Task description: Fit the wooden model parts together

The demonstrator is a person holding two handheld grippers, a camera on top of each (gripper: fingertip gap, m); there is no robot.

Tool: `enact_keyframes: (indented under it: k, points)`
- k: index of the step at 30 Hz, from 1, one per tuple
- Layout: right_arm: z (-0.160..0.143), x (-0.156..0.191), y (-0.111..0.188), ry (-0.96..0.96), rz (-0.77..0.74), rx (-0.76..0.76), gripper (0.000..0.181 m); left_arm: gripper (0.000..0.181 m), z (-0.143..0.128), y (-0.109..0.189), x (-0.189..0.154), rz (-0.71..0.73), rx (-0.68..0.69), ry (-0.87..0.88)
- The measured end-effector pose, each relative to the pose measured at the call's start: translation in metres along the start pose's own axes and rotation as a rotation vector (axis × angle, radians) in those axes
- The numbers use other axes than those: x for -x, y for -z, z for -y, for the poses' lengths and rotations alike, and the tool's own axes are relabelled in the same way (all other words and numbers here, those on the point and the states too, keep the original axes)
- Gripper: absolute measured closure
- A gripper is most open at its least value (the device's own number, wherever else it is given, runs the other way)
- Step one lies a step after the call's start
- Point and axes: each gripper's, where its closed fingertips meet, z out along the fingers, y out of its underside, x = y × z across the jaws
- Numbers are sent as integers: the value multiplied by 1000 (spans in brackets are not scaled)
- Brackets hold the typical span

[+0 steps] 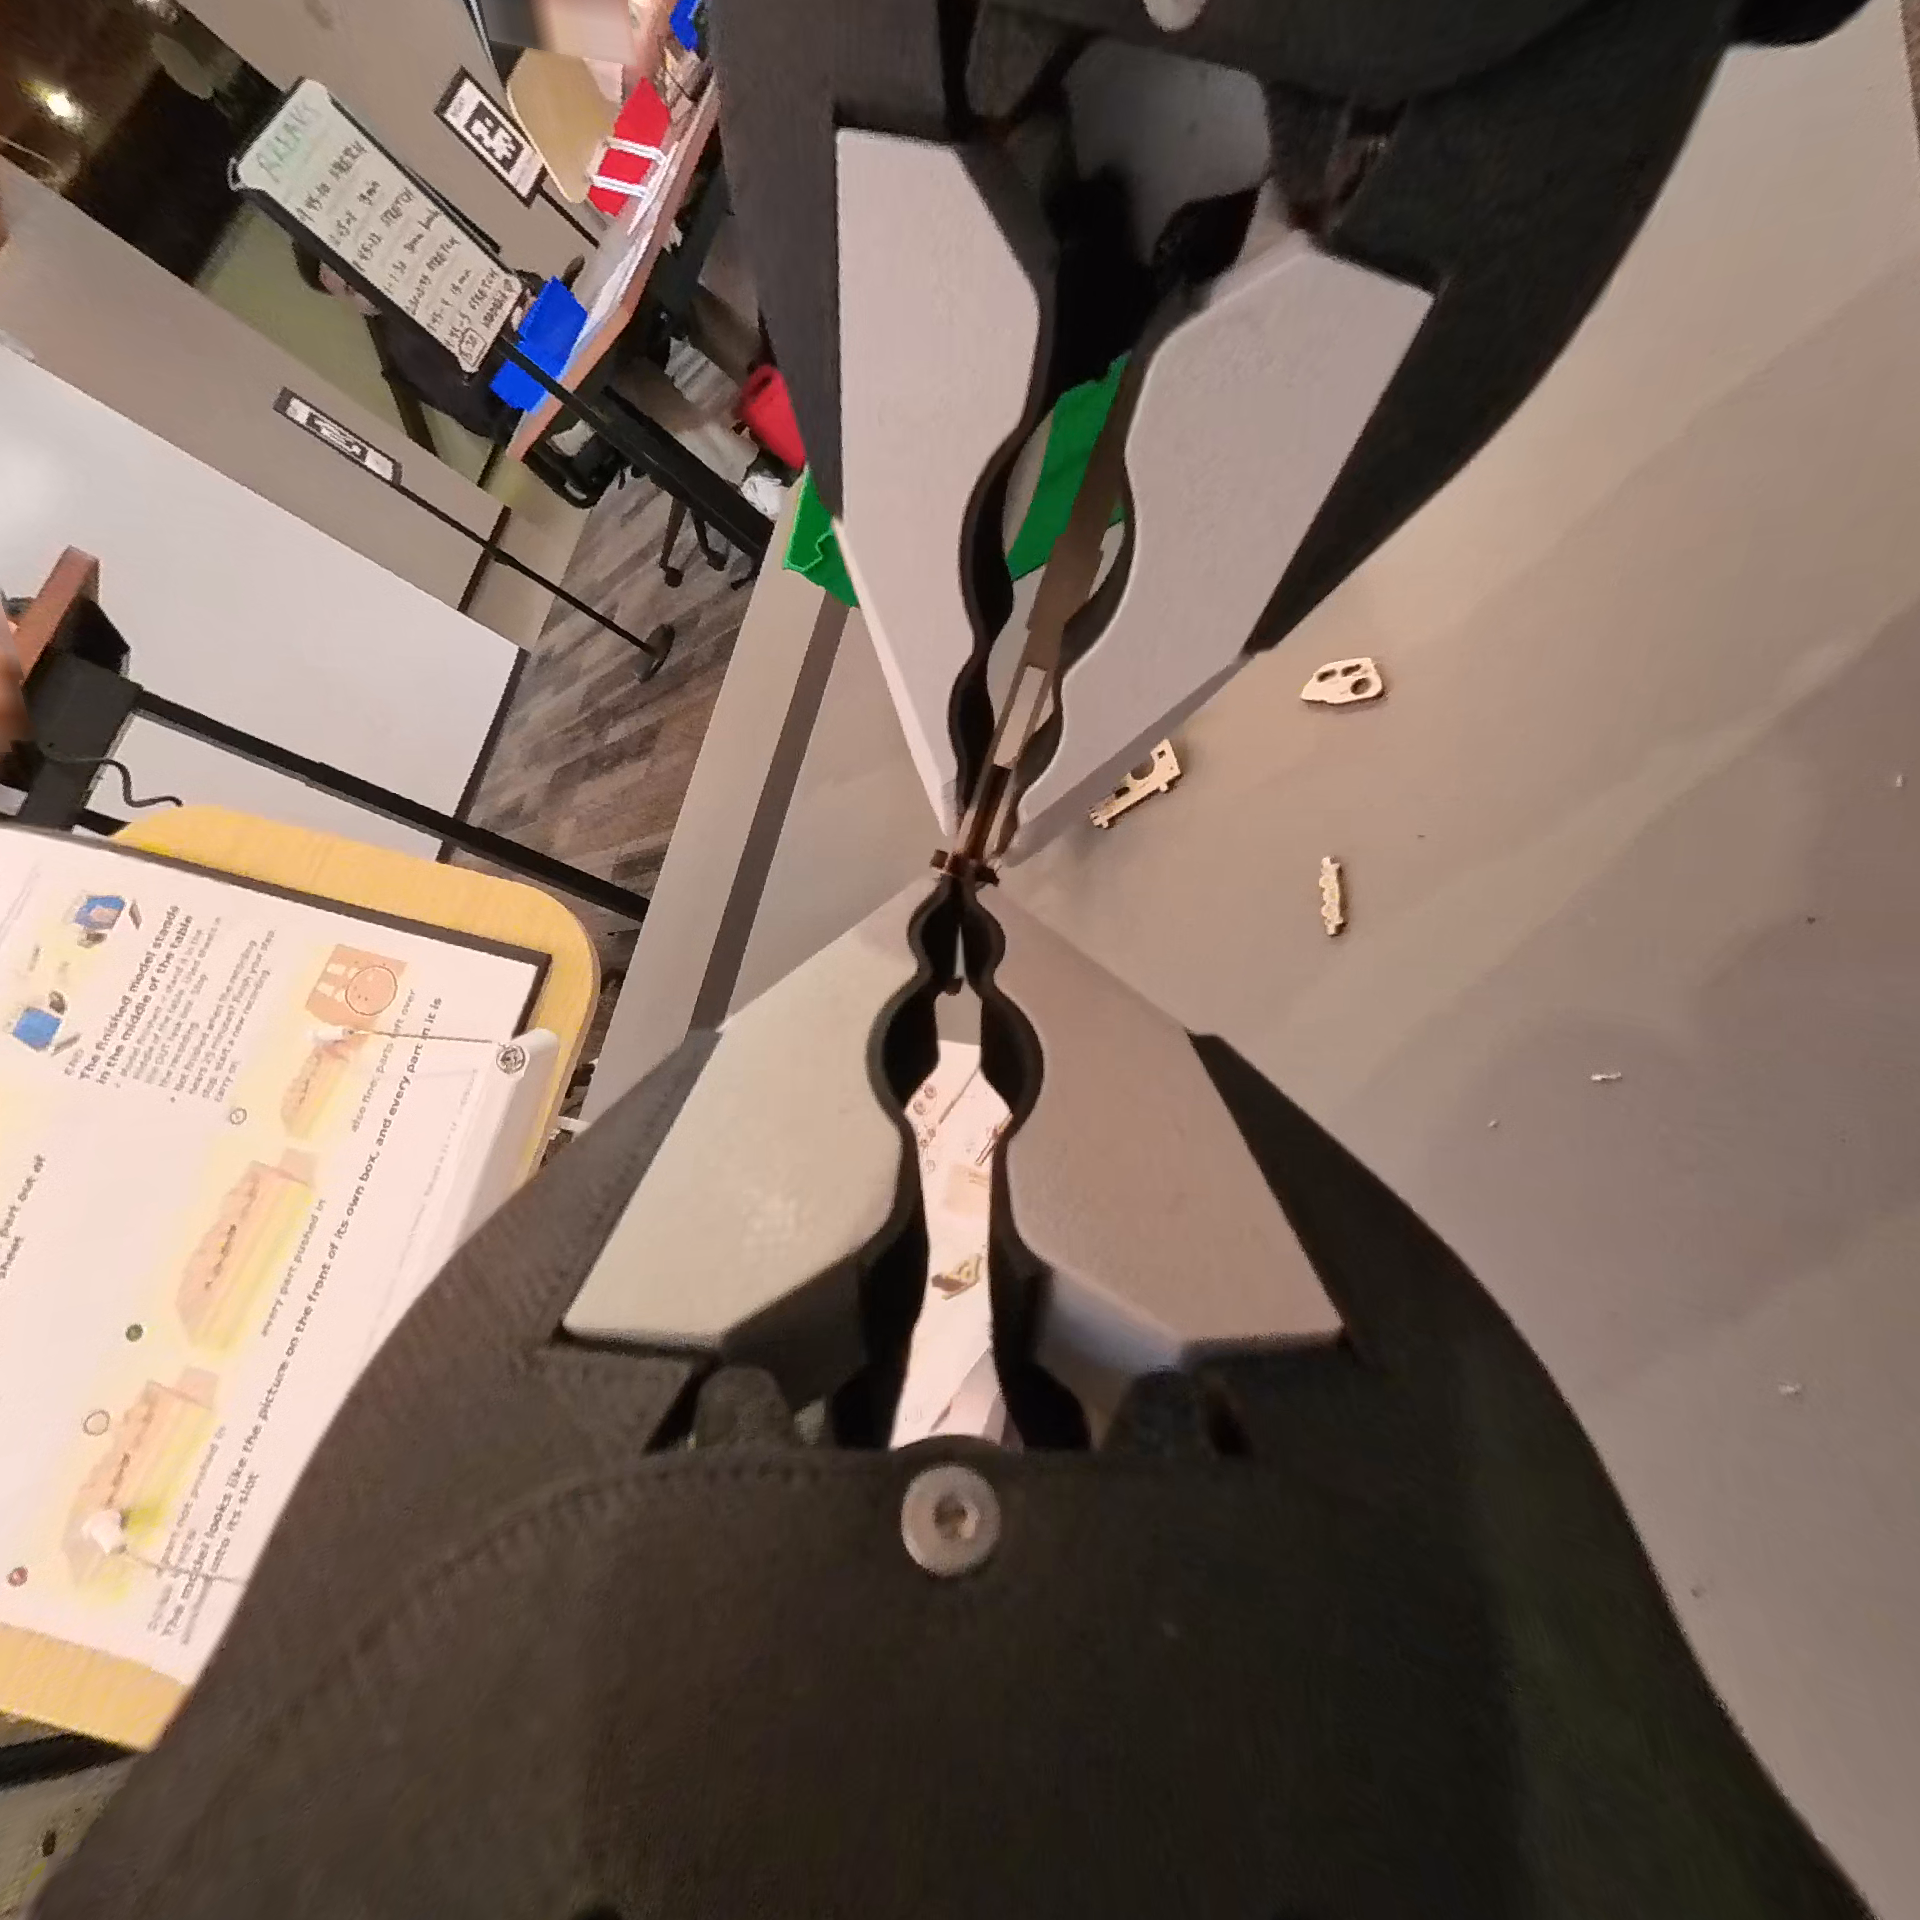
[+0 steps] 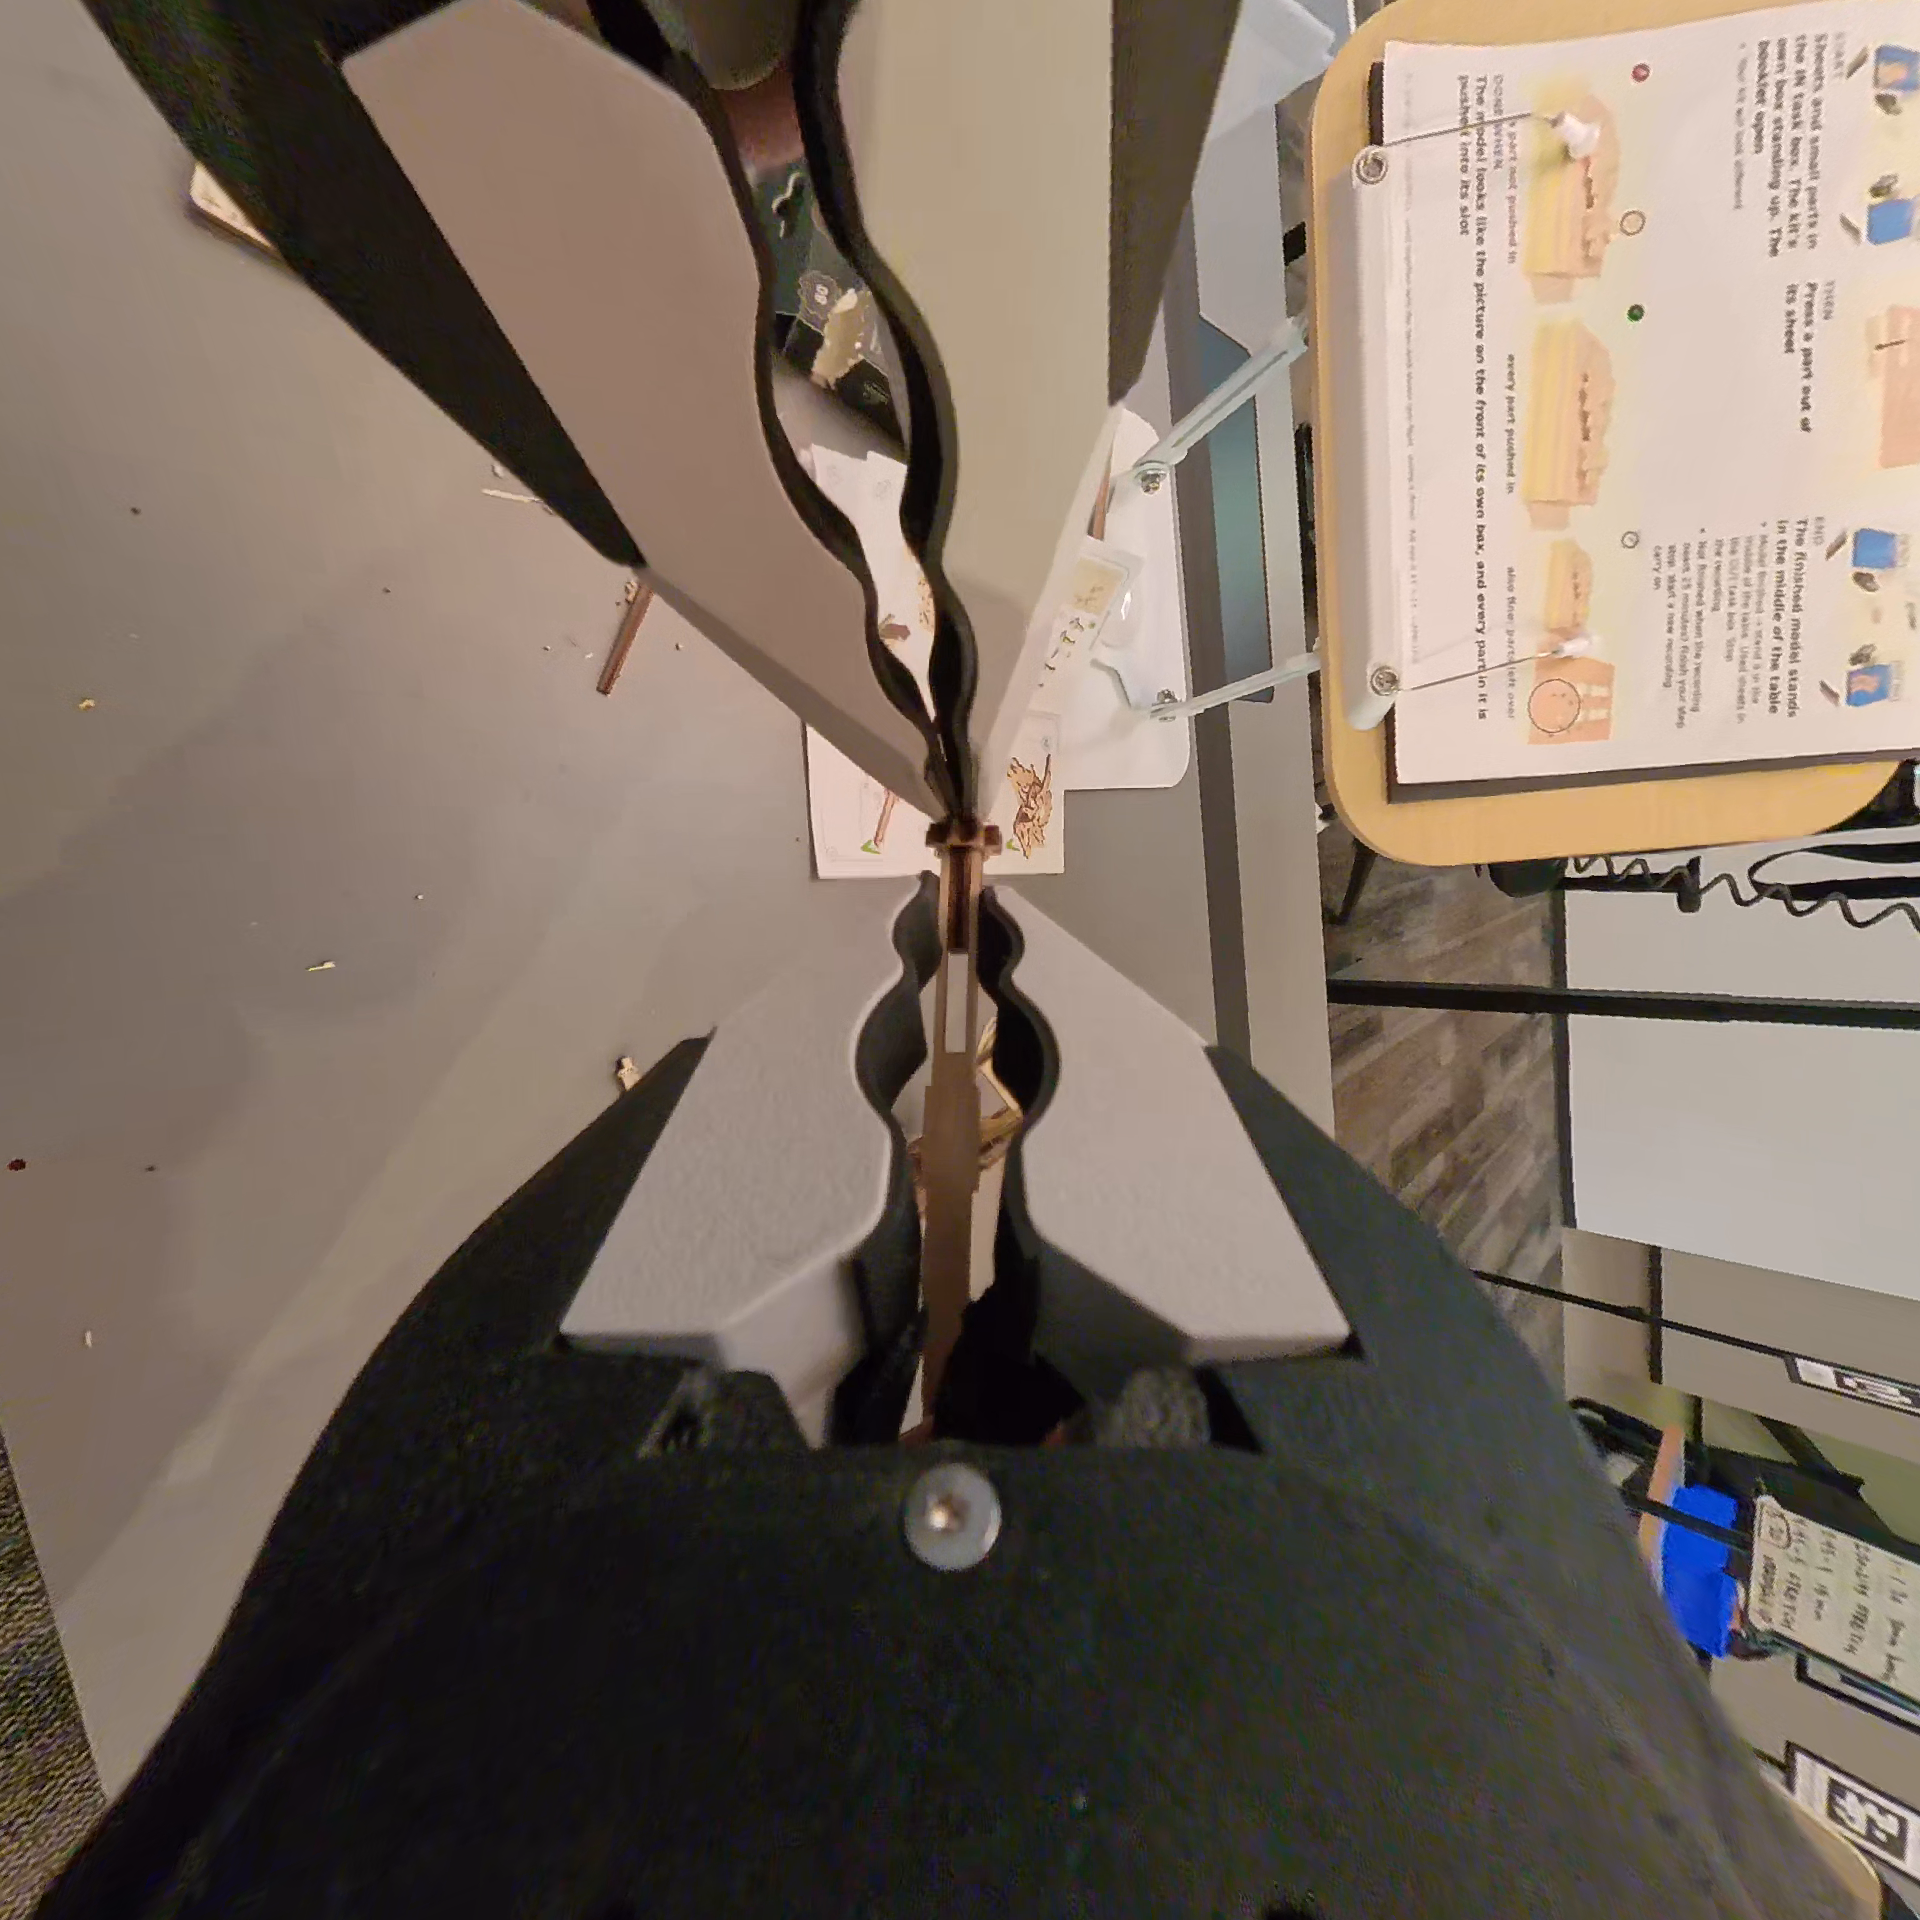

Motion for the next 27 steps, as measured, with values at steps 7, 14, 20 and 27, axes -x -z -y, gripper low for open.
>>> enact_keyframes:
  k: [7,14,20,27]
  points:
    - [-2,-2,-1,-3,-22,24,179,181,1,-1,1,3,-28,52]
    - [4,-6,5,3,-22,-29,178,169,4,8,12,28,-50,0]
    - [3,-5,5,53,-45,-17,178,181,3,6,2,-41,-60,-2]
    - [6,1,10,149,-34,-41,178,181,9,12,-5,-163,-156,72]
